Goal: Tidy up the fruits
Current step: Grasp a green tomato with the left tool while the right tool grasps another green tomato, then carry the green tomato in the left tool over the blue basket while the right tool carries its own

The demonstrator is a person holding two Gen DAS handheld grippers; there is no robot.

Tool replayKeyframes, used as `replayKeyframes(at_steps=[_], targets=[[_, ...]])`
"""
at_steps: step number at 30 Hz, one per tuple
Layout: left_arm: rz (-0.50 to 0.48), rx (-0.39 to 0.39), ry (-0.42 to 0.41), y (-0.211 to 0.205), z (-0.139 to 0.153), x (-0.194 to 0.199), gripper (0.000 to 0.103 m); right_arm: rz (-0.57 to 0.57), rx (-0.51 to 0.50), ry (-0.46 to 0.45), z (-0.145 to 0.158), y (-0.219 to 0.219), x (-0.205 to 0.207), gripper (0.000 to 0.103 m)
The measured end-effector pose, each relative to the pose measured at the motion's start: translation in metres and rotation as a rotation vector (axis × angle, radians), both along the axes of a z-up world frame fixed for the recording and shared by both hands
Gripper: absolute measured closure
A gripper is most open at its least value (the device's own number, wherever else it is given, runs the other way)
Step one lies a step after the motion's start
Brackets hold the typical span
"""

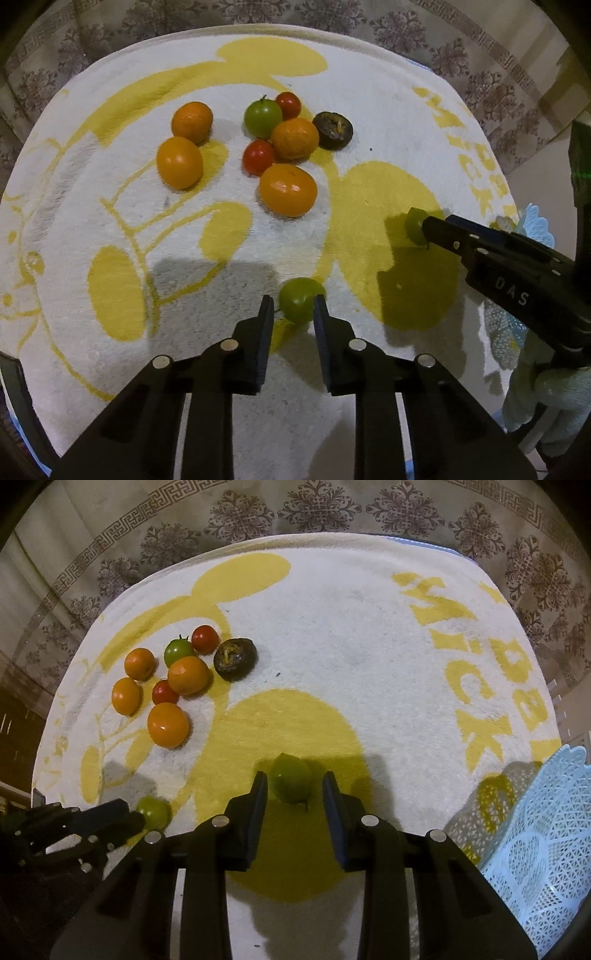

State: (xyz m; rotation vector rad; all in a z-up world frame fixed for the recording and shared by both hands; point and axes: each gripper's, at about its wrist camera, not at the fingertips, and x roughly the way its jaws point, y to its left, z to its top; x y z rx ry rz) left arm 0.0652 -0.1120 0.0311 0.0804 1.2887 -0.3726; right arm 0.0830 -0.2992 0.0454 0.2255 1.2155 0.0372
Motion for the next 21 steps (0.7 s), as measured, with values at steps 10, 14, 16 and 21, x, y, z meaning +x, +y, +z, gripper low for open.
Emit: replayKeyframes(at_steps=[10,14,16,21], targets=[[0.005,-0.018,-0.019,0.005,0.005,-0.005,0.074,-0.016,-0.022,0.005,-0.003,0.0,0.003,0.057],[0.008,-0.021,-0.022,0.004,0.003,-0.004,0.05,-0.003,-0.054,0.008,-0.008,0.004,0.01,0.057],[-0.004,-0.017,-0.02,0.003,0.001,-0.004,0.05,0.001,-0.07,0.018,-0.013,0.006,0.014,0.057],[-0.021,-0.007,0.011,-0.002,-0.014,0.001,0.055,0.008,-0.107,0.035,-0.022,0.011,0.017,0.061]])
